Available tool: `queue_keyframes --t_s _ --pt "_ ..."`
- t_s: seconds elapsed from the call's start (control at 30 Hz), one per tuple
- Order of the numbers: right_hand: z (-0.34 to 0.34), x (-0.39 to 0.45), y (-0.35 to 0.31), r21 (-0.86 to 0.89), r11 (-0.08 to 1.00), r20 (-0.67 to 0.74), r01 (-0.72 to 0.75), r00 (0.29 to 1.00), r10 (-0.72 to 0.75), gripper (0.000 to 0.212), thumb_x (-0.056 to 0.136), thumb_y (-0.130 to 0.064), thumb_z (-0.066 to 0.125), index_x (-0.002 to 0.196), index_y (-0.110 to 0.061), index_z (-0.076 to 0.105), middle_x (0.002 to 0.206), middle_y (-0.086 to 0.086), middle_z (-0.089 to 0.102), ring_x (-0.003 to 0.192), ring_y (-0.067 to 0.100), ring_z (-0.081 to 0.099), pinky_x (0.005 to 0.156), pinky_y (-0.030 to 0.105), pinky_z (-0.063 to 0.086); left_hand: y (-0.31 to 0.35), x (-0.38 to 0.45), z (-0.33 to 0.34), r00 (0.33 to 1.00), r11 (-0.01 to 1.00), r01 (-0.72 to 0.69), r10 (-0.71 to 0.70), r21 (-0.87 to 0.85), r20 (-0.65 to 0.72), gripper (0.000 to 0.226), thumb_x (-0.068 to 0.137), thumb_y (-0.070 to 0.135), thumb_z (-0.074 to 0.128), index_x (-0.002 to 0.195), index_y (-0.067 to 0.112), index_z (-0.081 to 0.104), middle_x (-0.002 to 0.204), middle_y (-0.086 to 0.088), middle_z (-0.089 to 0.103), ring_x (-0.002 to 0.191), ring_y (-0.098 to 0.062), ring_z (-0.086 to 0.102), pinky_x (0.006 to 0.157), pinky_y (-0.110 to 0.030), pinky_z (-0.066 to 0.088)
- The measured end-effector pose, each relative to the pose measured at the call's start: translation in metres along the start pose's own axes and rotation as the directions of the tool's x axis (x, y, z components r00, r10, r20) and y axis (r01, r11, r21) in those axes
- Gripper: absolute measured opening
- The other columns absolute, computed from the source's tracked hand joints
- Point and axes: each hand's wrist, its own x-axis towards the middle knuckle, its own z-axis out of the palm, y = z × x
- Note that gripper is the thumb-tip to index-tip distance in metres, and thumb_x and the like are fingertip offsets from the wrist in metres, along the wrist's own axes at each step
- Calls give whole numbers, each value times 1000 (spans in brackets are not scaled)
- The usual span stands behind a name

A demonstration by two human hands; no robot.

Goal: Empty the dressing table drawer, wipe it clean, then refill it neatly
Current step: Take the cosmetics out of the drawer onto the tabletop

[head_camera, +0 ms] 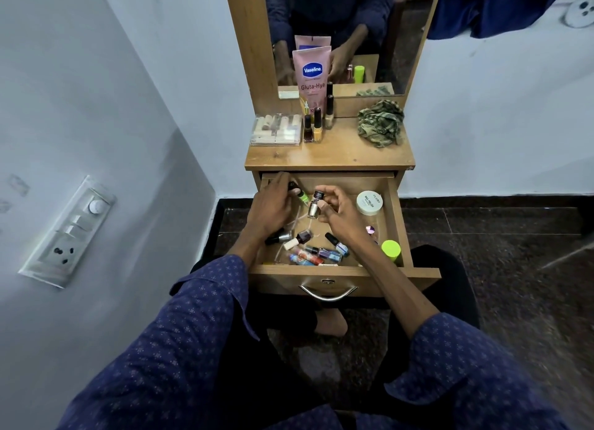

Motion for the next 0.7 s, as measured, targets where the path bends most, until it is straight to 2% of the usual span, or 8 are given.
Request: queue_keyframes --t_s 0.13,0.27,0.33,0.47,0.6,0.7 --pt "0 2 0 -36 997 -22 65 998 -66 29 104 -10 59 124 -31 61 115 7 67 113 26 66 94 45 60 3 0 -4 995 992 63 -71 -113 -75 12 106 18 55 118 16 53 117 -4 63 99 -24 63 74 -36 47" --pt "-1 4 -6 -113 985 -159 134 976 -151 27 99 -15 68 124 -22 63 103 -7 69 99 7 65 87 28 54 2 0 -15 983 979 68 -98 -190 -155 9 109 28 54 112 20 53 110 4 61 92 -15 58 72 -40 51" --pt "1 10 -16 -174 971 -201 166 959 -200 27 96 -17 72 121 -23 63 100 -8 69 96 7 66 83 27 55 3 5 -27 974 980 41 -83 -197 -213 13 110 32 52 110 18 54 109 3 61 88 -13 56 69 -36 46" --pt "11 38 -54 -283 915 -169 287 925 -341 28 93 -17 76 116 -22 62 97 -7 69 92 8 67 79 28 58 -2 25 -63 953 980 38 -95 -197 -287 23 109 40 50 113 19 57 112 1 67 94 -19 63 73 -35 47" --pt "27 75 -87 -364 865 -141 345 898 -417 32 89 -14 78 116 -21 63 92 -7 67 80 3 66 73 29 58 -14 51 -92 951 993 -4 -33 -120 -308 23 109 42 51 111 20 58 108 5 67 91 -17 63 73 -34 47" --pt "40 98 -97 -413 841 -110 348 898 -426 33 88 -9 78 113 -19 61 86 -8 66 72 4 64 72 36 59 -24 65 -104 958 992 59 -87 -109 -274 11 106 29 54 108 20 60 111 6 67 96 -19 65 77 -38 49"
